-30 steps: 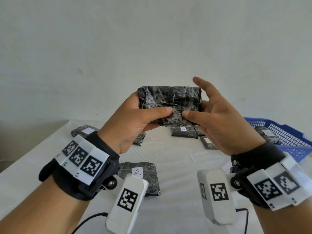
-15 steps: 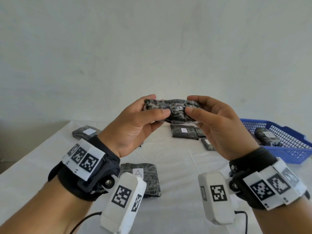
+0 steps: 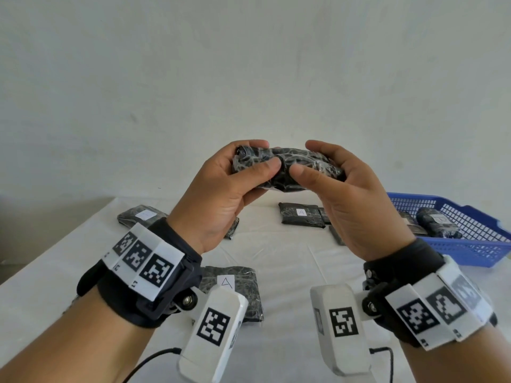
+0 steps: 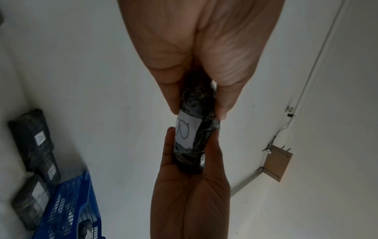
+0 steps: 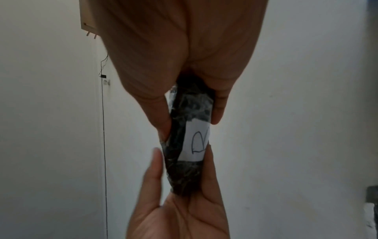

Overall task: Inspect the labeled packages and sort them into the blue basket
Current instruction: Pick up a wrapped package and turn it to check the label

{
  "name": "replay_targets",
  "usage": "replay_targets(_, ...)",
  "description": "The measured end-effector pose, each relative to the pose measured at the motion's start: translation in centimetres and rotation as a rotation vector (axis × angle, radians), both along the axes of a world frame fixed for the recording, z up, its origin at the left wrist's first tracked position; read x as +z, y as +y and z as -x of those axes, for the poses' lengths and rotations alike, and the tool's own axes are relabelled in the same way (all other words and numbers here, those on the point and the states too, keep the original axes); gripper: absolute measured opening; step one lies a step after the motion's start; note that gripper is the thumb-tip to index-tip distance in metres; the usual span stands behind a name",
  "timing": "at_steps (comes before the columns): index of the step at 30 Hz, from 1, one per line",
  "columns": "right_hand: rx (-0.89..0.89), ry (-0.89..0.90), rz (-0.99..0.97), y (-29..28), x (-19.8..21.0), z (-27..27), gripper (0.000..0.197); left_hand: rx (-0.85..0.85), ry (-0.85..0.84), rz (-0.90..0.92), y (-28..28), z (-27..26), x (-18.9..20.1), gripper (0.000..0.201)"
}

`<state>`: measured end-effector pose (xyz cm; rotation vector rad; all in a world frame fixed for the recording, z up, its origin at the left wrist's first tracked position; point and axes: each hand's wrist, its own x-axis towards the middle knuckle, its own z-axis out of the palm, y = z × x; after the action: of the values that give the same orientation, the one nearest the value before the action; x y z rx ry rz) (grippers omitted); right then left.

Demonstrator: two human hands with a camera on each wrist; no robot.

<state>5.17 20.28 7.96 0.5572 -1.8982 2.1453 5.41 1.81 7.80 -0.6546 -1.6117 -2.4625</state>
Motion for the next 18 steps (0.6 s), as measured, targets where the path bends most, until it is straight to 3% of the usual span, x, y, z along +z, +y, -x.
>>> replay_targets(6, 0.003, -0.02, -0.057, -0.37, 0.14, 0.34, 0.073, 0.075, 0.015, 0.021, -0.03, 0.16, -0.55, 0.042)
replay_targets(18, -0.032, 0.006, -0.077, 0.06, 0.22, 0.39, 0.063, 0.037, 0.004, 0.02, -0.21, 0.17, -0.45, 0.044)
